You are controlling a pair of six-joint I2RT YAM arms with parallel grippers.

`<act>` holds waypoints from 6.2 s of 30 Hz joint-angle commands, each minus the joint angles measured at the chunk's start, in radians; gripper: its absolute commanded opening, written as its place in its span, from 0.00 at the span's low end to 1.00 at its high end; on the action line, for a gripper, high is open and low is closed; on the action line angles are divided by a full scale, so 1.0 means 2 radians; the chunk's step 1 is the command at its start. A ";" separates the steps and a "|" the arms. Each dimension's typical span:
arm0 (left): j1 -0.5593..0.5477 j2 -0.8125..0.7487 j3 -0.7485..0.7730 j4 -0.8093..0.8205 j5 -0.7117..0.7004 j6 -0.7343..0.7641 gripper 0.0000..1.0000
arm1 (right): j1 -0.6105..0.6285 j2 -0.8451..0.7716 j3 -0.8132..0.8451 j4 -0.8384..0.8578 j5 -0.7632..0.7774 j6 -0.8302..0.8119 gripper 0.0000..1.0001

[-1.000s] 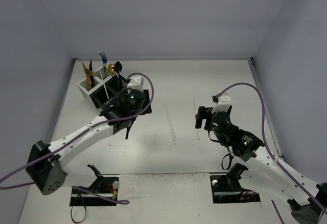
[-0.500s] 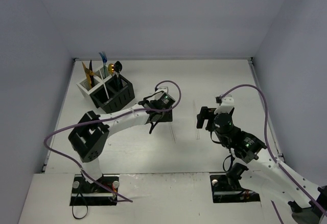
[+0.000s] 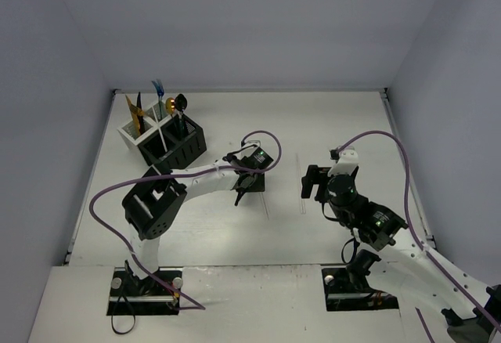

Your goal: Sort the eating utensils into containers

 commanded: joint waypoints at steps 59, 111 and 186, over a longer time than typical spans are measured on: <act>0.042 -0.025 -0.043 -0.081 0.004 0.008 0.13 | -0.002 -0.009 -0.003 0.019 -0.015 0.011 0.79; 0.399 -0.263 -0.151 0.381 0.012 0.282 0.14 | -0.003 0.002 -0.004 0.017 -0.043 0.013 0.78; 0.055 -0.250 0.018 -0.022 -0.191 0.193 0.00 | -0.003 -0.013 -0.003 0.010 -0.040 0.032 0.78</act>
